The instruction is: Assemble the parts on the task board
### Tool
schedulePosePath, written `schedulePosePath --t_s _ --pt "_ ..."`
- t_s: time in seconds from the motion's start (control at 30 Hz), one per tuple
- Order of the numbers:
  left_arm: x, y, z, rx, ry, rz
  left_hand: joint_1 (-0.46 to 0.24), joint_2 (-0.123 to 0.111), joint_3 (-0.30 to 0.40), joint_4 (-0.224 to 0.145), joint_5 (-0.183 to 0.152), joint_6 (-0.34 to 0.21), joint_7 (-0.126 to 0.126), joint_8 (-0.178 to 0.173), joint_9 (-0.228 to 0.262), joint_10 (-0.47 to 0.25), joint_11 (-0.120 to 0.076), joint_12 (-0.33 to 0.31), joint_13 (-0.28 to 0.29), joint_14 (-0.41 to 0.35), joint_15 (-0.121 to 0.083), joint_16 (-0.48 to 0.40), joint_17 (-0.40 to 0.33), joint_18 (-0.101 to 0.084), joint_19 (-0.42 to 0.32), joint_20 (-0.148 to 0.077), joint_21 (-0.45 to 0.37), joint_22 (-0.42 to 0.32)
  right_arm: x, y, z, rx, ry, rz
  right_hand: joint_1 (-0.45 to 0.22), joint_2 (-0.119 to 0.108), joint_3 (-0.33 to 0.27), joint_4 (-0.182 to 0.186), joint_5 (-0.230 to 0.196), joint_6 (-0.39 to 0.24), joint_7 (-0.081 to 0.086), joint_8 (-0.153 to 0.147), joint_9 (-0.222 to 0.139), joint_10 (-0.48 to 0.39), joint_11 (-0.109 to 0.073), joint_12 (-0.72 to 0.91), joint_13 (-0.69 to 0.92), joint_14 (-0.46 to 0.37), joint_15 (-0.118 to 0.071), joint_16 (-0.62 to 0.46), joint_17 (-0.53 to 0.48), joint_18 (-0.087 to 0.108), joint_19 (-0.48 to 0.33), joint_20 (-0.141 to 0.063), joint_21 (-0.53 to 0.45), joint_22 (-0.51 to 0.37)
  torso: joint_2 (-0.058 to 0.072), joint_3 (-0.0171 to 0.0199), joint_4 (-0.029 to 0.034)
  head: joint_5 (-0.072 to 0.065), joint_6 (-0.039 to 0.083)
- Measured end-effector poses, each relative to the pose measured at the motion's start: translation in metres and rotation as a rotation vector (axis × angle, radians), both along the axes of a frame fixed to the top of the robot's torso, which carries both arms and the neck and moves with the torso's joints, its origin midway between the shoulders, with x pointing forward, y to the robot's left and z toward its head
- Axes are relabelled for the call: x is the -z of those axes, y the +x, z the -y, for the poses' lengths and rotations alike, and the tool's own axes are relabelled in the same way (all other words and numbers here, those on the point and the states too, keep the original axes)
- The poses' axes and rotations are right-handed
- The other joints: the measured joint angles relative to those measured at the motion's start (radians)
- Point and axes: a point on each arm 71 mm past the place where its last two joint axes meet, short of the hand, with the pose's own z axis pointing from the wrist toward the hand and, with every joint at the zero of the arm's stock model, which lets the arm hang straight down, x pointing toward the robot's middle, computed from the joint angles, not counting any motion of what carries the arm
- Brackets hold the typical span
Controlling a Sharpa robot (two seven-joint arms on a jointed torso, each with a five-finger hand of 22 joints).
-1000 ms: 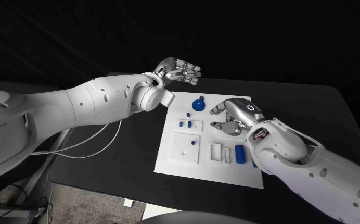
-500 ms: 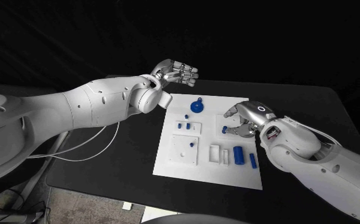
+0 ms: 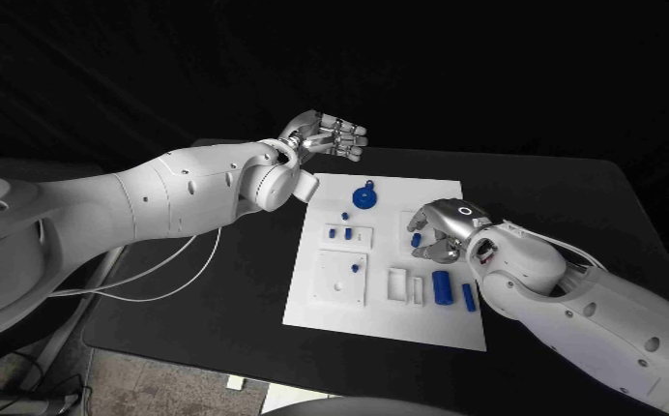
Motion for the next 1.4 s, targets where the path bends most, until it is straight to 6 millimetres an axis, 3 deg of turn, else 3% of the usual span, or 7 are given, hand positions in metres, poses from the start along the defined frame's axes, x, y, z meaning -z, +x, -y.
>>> schedulePosePath --t_s 0.13,0.27,0.4,0.5,0.73,0.9,1.4 --pt "0.000 0.000 0.001 0.002 -0.001 -0.001 0.000 0.000 0.000 0.000 0.000 0.000 0.000 0.000 0.000 0.000 0.000 0.000 0.000 0.000 0.000 0.000 0.000 0.000 0.000 0.000 0.000 0.000 0.005 0.003 0.000 0.009 -0.012 -0.008 -0.019 0.019 0.080 -0.043 -0.025 0.000 0.000 0.000 0.000 0.031 -0.005 0.000 0.000 0.000 0.000 0.005 0.000 0.000 0.000 0.000 0.012 0.000 0.000 -0.0012 -0.0005 -0.001 0.000" --pt "0.000 0.000 0.001 0.002 -0.001 -0.001 0.000 0.000 -0.004 0.004 0.000 0.000 0.000 0.000 0.000 0.000 0.000 0.000 0.000 0.000 0.000 0.000 0.000 0.000 0.000 0.000 0.000 -0.005 0.010 0.004 0.000 0.014 -0.024 -0.015 -0.037 0.050 0.222 -0.085 -0.048 0.006 0.006 0.000 0.000 0.058 -0.013 0.000 0.000 0.000 -0.001 0.011 0.003 0.000 -0.001 -0.001 0.039 0.011 0.000 -0.0012 -0.0011 -0.001 0.000" --pt "0.001 0.000 0.001 0.002 -0.001 -0.002 0.000 0.000 -0.004 0.004 0.000 0.000 0.000 0.000 0.000 0.000 0.000 0.000 0.000 0.000 0.000 0.000 0.000 0.000 0.000 0.000 0.000 -0.006 0.013 0.005 0.000 0.017 -0.032 -0.020 -0.065 0.051 0.354 -0.104 -0.048 0.013 0.013 0.000 0.000 0.069 -0.012 0.000 -0.001 0.002 -0.002 0.019 0.015 -0.003 0.000 -0.011 0.055 0.033 0.000 -0.0012 -0.0017 -0.001 -0.001" --pt "0.001 0.000 0.001 0.003 -0.001 -0.002 0.000 0.000 -0.004 0.004 0.000 0.000 0.000 0.000 0.000 0.000 0.000 0.000 0.000 0.000 0.000 0.000 0.000 0.000 0.000 0.000 0.000 -0.008 0.014 0.005 -0.001 0.017 -0.034 -0.020 -0.070 0.057 0.400 -0.110 -0.048 0.022 0.022 0.000 0.000 0.090 -0.018 0.000 -0.001 -0.001 -0.005 0.020 0.019 -0.004 0.000 -0.011 0.070 0.047 0.000 -0.0011 -0.0017 -0.001 -0.001" --pt "0.001 0.000 0.001 0.003 -0.001 -0.002 0.000 0.000 -0.004 0.004 0.000 0.000 0.000 0.000 0.000 0.000 0.000 0.000 0.000 0.000 0.000 0.000 0.000 0.000 0.000 0.000 0.000 -0.008 0.013 0.005 -0.002 0.016 -0.034 -0.017 -0.078 0.064 0.419 -0.114 -0.048 0.084 0.025 -0.002 0.000 0.163 -0.033 0.000 -0.002 0.002 -0.013 0.029 0.026 -0.005 -0.003 -0.015 0.117 0.079 -0.001 -0.0012 -0.0017 -0.002 -0.001" --pt "0.001 0.000 0.000 0.003 -0.002 -0.003 0.000 0.000 -0.004 0.004 0.000 0.000 0.000 0.000 0.000 0.000 0.000 0.000 0.000 0.000 0.000 0.000 0.000 0.000 0.000 0.000 0.000 -0.008 0.013 0.005 -0.002 0.019 -0.033 -0.011 -0.090 0.076 0.372 -0.103 -0.048 0.128 0.013 -0.001 0.001 0.209 -0.055 -0.001 -0.001 0.002 -0.027 0.032 0.030 -0.021 0.002 -0.028 0.139 0.098 -0.001 -0.0012 -0.0017 -0.002 -0.003" --pt "0.001 0.000 0.001 0.004 -0.002 -0.003 0.000 0.000 -0.004 0.004 0.000 0.000 0.000 0.000 0.000 0.000 0.000 0.000 0.000 0.000 0.000 0.000 0.000 0.000 0.000 0.000 0.000 -0.008 0.012 0.005 -0.003 0.034 -0.010 0.015 -0.089 0.090 0.339 -0.104 -0.049 0.183 0.000 -0.004 0.002 0.262 -0.071 -0.001 0.001 0.006 -0.038 0.032 0.032 -0.043 0.000 -0.040 0.159 0.118 -0.001 -0.0015 -0.0017 -0.002 -0.004"
